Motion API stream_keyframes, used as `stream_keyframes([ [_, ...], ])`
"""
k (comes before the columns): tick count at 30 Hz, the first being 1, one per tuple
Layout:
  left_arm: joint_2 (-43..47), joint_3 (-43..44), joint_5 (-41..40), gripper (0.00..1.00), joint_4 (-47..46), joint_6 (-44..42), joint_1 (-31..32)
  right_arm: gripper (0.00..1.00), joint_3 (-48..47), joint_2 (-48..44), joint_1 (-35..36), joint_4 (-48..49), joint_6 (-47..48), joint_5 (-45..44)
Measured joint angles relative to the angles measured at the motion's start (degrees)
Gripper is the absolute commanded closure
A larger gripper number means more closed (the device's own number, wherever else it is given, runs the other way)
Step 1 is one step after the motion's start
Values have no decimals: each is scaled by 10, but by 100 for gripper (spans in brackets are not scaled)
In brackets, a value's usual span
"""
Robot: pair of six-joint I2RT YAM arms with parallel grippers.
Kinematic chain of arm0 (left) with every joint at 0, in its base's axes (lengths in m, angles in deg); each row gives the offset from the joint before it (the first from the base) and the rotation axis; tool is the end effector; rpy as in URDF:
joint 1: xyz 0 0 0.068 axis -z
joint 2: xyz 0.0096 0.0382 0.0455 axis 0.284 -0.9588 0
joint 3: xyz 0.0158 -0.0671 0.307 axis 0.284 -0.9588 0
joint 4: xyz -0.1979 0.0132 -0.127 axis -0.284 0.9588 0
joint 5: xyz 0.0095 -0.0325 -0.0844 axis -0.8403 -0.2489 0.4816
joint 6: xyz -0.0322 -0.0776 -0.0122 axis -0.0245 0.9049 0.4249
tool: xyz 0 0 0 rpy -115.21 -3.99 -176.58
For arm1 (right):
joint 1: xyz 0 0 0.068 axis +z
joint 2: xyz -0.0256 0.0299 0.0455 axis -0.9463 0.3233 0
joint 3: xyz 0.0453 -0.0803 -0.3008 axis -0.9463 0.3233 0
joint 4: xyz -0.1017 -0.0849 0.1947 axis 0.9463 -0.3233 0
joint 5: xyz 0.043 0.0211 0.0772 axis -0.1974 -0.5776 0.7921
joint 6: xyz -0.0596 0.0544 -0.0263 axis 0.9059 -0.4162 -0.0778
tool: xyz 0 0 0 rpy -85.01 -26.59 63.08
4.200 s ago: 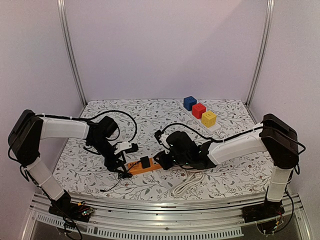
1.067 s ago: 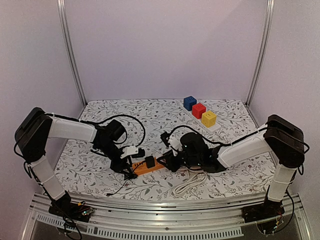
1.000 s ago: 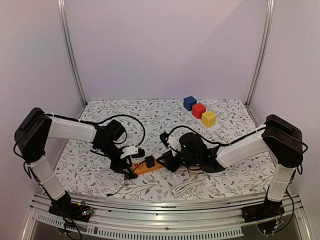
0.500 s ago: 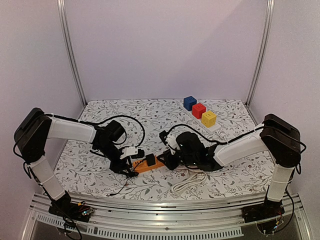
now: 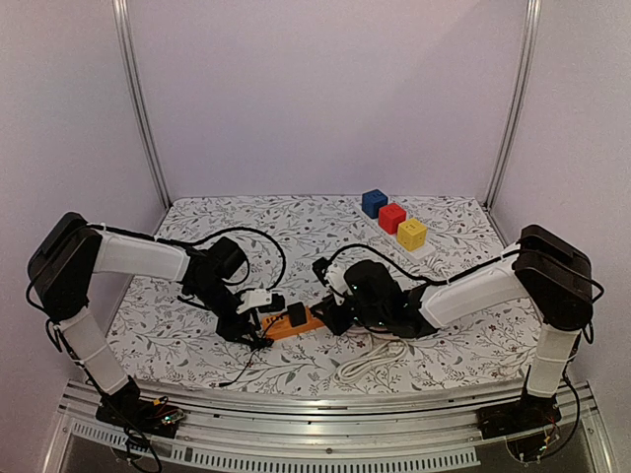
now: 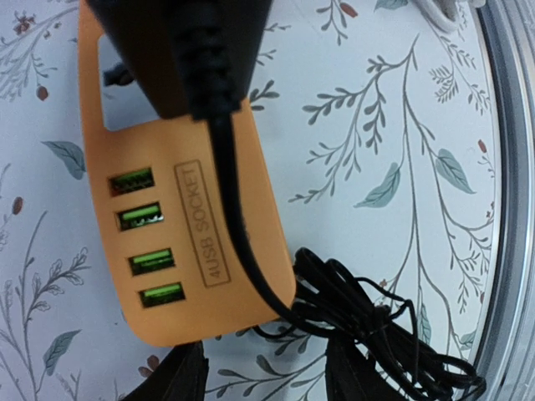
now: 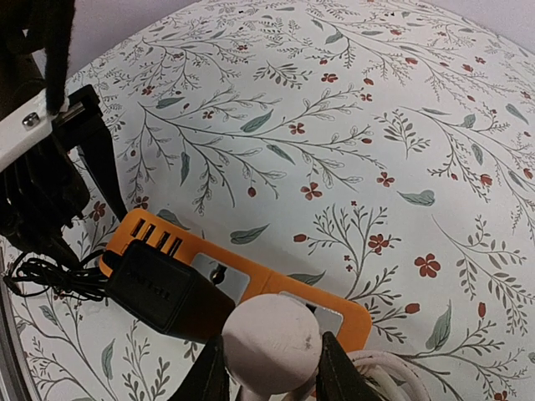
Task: Insert the plug
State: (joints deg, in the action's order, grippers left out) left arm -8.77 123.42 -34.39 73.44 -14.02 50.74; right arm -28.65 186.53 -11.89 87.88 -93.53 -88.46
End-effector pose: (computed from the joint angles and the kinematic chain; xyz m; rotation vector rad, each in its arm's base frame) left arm 0.2179 -0.1887 0.1640 1.7978 2.1830 -0.6468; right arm 0.2204 0.3558 0.1883 -0.7861 2.0572 0.6353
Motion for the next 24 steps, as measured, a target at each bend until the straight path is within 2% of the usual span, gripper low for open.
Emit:
stream_keyframes([
  [24, 0, 0, 0, 52, 0, 0, 0, 100, -1, 0, 0, -3, 2, -12],
])
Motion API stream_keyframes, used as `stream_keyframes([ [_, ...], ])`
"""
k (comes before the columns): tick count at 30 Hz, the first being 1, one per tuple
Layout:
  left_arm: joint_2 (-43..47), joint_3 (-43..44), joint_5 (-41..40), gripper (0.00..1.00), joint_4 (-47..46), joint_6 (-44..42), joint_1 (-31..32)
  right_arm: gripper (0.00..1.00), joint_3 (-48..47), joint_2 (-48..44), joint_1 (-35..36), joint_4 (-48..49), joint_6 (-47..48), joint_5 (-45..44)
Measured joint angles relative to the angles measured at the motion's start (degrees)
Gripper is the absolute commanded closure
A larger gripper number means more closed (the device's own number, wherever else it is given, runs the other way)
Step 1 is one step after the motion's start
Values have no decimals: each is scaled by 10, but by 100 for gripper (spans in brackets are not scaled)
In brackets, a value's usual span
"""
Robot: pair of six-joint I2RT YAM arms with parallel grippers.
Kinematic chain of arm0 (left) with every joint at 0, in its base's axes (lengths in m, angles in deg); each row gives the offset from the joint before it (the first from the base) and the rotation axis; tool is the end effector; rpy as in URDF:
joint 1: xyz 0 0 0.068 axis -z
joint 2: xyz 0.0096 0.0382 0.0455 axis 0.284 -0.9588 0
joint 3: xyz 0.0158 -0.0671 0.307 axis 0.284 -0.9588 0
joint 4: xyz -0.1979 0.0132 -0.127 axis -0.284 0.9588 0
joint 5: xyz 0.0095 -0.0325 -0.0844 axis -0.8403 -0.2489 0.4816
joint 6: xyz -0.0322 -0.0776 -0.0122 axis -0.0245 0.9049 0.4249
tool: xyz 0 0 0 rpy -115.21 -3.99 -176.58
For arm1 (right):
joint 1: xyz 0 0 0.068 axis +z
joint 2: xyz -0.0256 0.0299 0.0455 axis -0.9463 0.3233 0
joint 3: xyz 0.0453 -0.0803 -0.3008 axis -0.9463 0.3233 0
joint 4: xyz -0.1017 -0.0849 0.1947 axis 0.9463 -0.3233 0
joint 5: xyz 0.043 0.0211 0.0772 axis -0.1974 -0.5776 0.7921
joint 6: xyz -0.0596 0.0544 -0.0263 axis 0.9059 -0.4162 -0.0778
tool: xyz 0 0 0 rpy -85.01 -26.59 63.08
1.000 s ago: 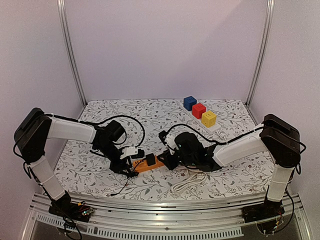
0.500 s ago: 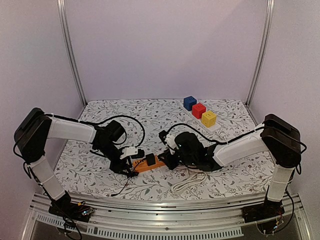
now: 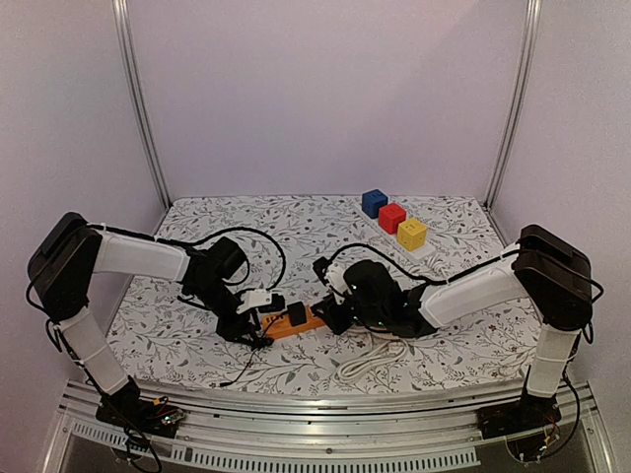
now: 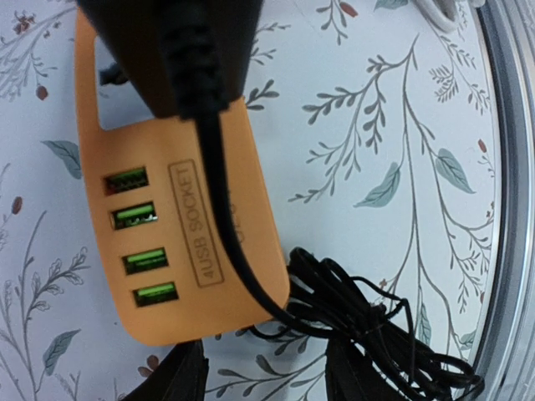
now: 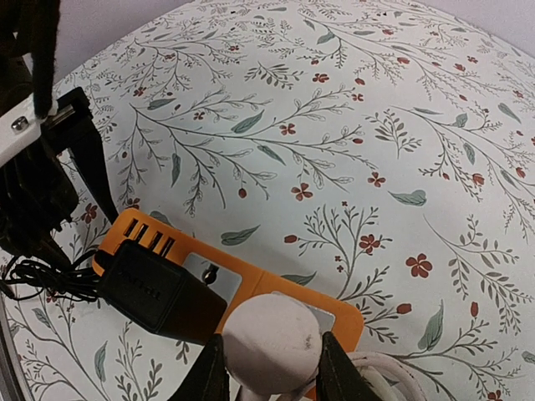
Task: Insert the plug
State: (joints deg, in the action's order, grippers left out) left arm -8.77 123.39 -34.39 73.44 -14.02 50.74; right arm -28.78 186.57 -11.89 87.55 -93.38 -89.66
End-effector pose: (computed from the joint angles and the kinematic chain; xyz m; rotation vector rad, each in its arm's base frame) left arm 0.2178 -0.1886 0.1639 1.7980 2.1835 -0.6469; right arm 0.2217 0.3550 0.1881 -0.7764 2.0582 0.6110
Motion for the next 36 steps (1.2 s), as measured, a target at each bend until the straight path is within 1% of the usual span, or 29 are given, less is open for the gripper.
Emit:
stream_keyframes([
  [19, 0, 0, 0, 52, 0, 0, 0, 100, -17, 21, 0, 2, -9, -21],
  [30, 0, 0, 0, 50, 0, 0, 0, 100, -33, 56, 0, 13, -30, -40],
  [32, 0, 0, 0, 50, 1, 0, 0, 100, -40, 62, 0, 8, -35, -40],
  [36, 0, 0, 0, 50, 1, 0, 0, 100, -82, 81, 0, -31, -44, -47],
])
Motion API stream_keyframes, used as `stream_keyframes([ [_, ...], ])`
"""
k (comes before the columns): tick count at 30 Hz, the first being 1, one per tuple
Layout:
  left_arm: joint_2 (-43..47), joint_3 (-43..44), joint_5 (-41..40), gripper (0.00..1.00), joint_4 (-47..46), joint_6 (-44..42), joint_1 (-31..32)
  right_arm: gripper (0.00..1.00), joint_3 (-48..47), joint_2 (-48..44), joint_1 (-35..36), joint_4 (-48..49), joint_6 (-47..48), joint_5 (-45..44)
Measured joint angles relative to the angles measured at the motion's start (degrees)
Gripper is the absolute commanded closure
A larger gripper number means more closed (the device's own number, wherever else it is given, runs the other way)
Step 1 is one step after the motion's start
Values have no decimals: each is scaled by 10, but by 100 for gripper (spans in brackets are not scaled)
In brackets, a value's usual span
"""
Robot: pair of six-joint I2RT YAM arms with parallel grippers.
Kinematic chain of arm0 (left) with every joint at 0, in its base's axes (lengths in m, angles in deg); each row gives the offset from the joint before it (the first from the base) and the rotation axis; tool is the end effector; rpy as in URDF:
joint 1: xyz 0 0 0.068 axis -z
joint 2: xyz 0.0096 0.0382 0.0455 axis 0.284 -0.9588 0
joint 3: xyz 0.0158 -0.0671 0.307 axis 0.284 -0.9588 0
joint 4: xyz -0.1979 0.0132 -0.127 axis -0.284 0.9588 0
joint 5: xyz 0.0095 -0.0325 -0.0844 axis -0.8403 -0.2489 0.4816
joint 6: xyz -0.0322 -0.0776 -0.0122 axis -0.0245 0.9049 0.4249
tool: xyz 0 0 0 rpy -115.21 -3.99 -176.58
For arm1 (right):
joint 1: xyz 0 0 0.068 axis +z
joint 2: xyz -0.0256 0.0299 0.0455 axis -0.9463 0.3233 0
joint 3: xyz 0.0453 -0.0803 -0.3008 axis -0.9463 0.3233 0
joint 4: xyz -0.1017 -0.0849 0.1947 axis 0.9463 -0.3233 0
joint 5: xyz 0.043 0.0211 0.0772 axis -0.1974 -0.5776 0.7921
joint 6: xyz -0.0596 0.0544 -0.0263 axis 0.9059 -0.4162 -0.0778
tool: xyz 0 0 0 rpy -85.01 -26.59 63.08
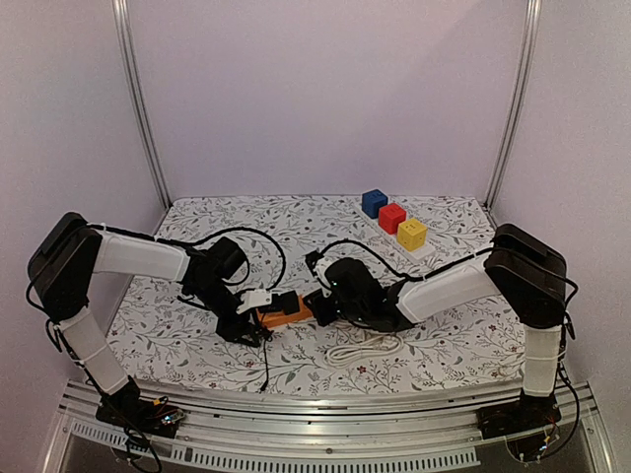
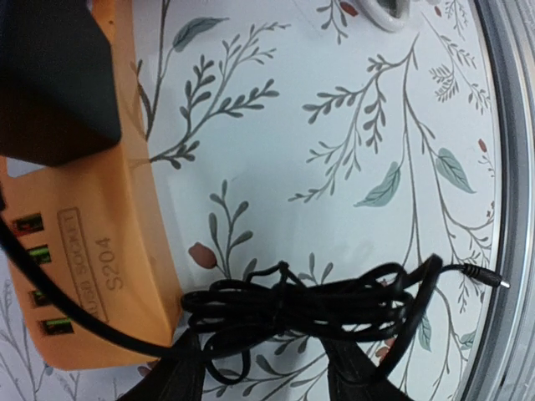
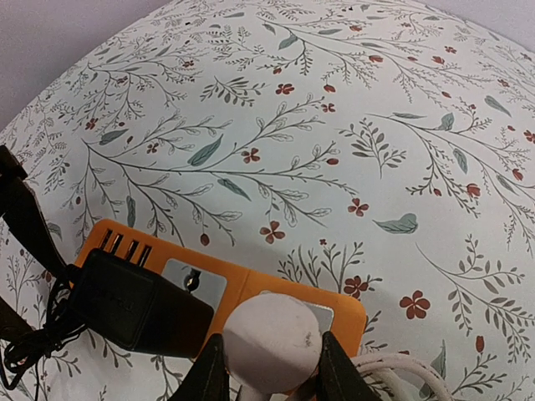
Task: Insert the plug
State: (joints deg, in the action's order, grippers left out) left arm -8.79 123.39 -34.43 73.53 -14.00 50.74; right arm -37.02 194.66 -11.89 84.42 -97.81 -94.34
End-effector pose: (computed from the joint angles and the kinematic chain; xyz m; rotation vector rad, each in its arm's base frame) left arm 0.2177 -0.1884 0.1637 1.7983 2.1859 -0.6466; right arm 0.2450 0.3823 0.1664 -0.6655 2.1288 0.5416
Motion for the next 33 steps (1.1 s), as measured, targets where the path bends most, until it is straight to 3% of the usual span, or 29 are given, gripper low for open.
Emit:
stream_keyframes([
  [11, 0, 0, 0, 49, 0, 0, 0, 100, -4, 17, 0, -7, -23, -2],
  [23, 0, 7, 17, 42, 19, -3, -5, 100, 15, 31, 0, 49, -34, -5],
  [33, 20, 57, 73, 35, 74, -6, -57, 98, 35, 45, 13, 115, -40, -27],
])
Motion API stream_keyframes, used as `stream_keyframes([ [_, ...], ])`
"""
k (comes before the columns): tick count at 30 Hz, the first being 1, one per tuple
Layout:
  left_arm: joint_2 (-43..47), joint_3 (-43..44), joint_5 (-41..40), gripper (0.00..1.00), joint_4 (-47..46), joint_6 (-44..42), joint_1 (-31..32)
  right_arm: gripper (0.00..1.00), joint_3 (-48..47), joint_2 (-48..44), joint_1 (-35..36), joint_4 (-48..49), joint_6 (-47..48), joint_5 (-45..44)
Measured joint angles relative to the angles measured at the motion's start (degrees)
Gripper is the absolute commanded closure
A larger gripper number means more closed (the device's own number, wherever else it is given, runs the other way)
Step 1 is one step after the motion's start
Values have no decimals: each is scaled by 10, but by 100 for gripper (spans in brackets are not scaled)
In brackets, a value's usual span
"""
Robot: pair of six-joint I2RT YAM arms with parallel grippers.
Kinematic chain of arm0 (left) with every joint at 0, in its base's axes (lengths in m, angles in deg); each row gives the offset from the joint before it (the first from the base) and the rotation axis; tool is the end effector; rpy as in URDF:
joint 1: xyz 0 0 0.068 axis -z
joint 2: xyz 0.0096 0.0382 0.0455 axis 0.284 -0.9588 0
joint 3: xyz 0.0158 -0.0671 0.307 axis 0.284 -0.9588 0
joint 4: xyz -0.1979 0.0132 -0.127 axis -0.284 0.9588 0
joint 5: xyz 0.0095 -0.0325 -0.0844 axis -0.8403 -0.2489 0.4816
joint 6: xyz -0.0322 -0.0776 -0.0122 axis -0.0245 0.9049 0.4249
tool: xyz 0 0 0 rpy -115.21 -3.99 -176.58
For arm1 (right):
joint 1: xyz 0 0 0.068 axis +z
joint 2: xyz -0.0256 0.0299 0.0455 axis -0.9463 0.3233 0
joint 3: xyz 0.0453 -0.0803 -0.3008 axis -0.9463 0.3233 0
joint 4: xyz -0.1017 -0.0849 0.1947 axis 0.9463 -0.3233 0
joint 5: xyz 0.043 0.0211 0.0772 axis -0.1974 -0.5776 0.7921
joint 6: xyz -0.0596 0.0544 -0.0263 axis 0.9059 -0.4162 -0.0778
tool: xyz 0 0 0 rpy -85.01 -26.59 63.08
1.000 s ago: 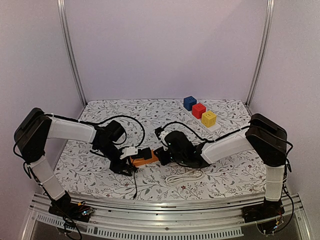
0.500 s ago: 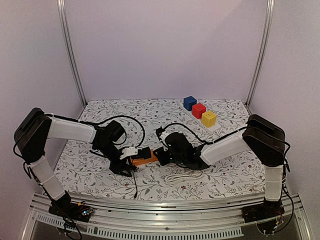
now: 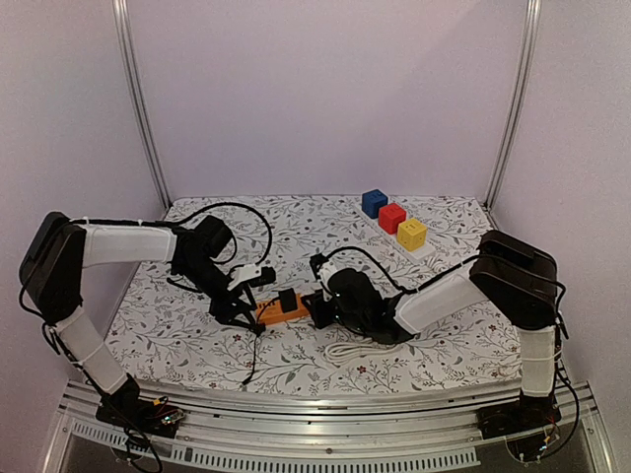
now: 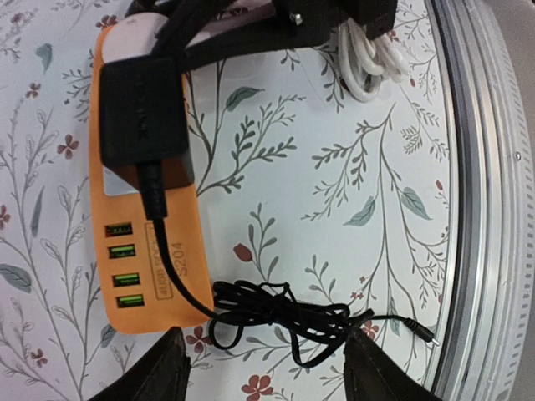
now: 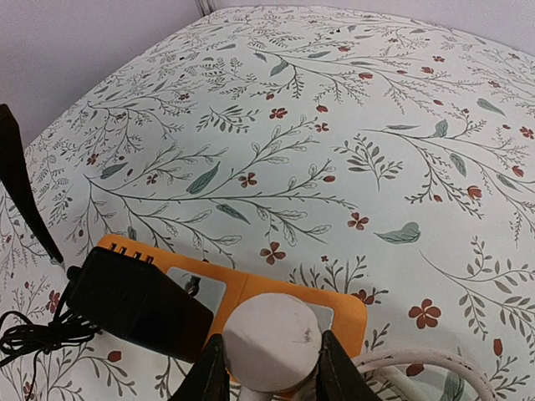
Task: Insert the plug
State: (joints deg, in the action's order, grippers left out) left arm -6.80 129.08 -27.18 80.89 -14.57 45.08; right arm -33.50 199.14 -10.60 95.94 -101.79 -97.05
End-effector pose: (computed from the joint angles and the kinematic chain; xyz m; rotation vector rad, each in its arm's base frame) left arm 0.2339 -0.1746 0.1966 1.6696 2.1865 -0.7935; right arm 0.2416 0.3901 0.1394 -0.5624 2.0948 0.5895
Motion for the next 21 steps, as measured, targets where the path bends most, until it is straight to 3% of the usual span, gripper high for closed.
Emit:
stream_keyframes([
  [3, 10, 12, 6, 34, 6, 0, -5, 85, -11, 3, 3, -13, 2, -13],
  [5, 12, 16, 8, 34, 12, 0, -5, 71, -24, 1, 6, -40, 8, -22],
  [9, 14, 17, 10, 33, 21, 1, -5, 50, -63, -17, 6, -138, 30, -24],
  [21, 42, 31, 3, 32, 42, 2, -5, 36, -159, -62, 6, -475, 109, -5],
])
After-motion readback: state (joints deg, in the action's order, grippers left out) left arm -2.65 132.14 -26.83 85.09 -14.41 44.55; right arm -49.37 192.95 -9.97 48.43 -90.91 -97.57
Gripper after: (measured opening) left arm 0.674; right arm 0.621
